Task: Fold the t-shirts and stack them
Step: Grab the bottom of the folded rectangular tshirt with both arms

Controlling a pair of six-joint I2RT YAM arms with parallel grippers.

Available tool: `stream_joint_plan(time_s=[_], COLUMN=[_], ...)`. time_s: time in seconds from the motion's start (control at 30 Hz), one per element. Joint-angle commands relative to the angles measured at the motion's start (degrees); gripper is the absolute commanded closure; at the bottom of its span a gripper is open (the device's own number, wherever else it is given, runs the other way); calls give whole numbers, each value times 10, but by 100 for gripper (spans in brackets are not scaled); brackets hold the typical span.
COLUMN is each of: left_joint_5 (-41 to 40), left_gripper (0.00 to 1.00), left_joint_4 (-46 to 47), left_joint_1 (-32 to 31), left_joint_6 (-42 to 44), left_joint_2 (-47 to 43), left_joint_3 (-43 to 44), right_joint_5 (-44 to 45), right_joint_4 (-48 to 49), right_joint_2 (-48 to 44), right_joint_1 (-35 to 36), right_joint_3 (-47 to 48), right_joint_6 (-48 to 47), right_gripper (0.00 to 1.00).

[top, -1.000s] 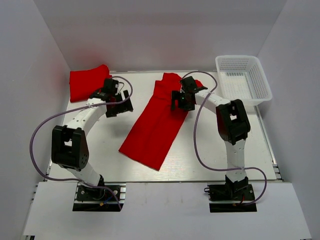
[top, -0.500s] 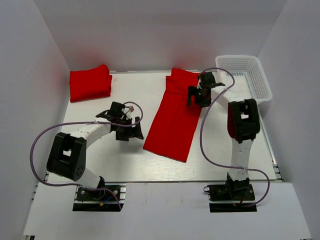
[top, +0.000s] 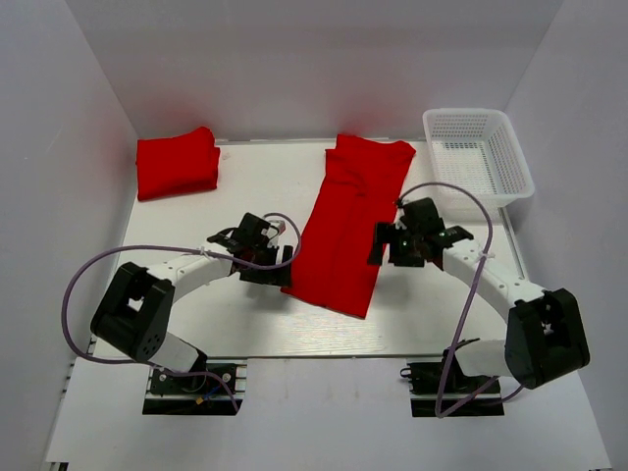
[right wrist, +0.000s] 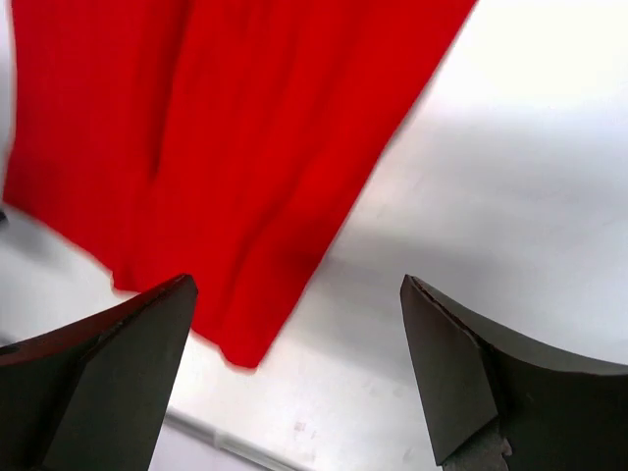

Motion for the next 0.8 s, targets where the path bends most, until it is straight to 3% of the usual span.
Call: stream_joint_plan(time_s=[0.0,0.17,0.43,0.67,0.77], left_joint_5=[-28,4,-18,-24,-24], left_gripper=[6,11,24,52,57], left_joint_4=[16,56,70,48,48], left_joint_1=[-13,-30,-59,-70,-76], left_joint_6=[-9,-9,-20,-27,-34], left_joint_2=[-12,1,44,45,33], left_joint_3=[-13,-44,-46,-46,-63], right_joint_5=[-76,-116,-149,-154,-150], right_joint_4=[-16,-8,23,56,70], right_joint_2=[-22,-33,-24,-1,11], right_joint_1=[26,67,98,119,123], right_joint_3=[-57,-115,-150,-171,-179], right_joint_6=[55,101,137,177,185], right_gripper=[10,10,10,10,13])
